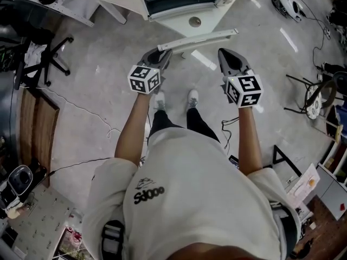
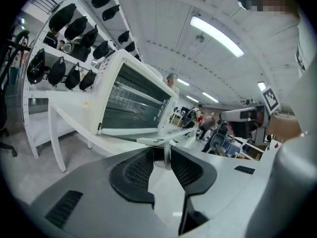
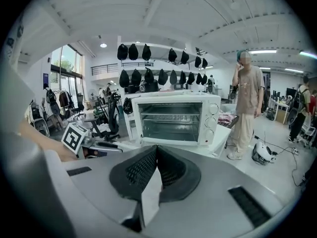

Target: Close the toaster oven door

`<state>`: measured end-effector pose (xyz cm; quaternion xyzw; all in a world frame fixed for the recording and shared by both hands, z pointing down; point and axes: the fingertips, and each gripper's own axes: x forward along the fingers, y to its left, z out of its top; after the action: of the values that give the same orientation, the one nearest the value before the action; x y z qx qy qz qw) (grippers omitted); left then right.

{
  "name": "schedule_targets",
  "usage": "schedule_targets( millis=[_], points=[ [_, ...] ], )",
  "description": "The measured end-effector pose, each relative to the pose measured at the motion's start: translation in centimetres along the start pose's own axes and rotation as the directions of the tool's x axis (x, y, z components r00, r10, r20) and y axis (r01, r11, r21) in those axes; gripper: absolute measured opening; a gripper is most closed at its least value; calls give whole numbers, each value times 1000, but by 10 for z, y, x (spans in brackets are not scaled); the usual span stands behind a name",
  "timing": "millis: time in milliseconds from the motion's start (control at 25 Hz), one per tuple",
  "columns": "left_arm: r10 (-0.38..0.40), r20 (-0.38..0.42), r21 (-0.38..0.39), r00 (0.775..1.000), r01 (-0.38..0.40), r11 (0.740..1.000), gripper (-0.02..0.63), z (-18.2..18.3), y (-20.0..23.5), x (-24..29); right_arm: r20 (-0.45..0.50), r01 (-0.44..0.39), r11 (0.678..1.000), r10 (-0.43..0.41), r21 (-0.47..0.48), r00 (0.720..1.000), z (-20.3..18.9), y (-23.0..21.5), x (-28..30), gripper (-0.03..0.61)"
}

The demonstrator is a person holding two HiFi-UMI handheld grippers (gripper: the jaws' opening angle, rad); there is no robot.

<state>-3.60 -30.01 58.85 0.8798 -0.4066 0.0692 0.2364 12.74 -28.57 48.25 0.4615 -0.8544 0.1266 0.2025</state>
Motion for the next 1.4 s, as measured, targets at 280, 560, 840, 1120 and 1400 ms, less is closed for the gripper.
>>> schedule_targets(
  millis=[280,560,840,1120,1400],
  points=[
    [40,133,-114,990,-25,993,134,82,14,-7,52,-5,1000,6,-22,999,35,2,7,8],
    [88,200,-190,976,-49,981,143,151,47,1,92,-4,999,8,-47,996,63,-1,18,8],
    [166,232,-134,958,-137,981,133,200,79,16,129,35,996,-25,-77,991,91,-20,21,8],
    [158,231,-107,960,-136,985,135,207,83,22,143,33,998,-24,-60,990,104,-38,34,8],
    [186,214,-51,959,-179,982,118,209,77,16,182,18,997,-4,-75,983,120,-42,31,9]
  ],
)
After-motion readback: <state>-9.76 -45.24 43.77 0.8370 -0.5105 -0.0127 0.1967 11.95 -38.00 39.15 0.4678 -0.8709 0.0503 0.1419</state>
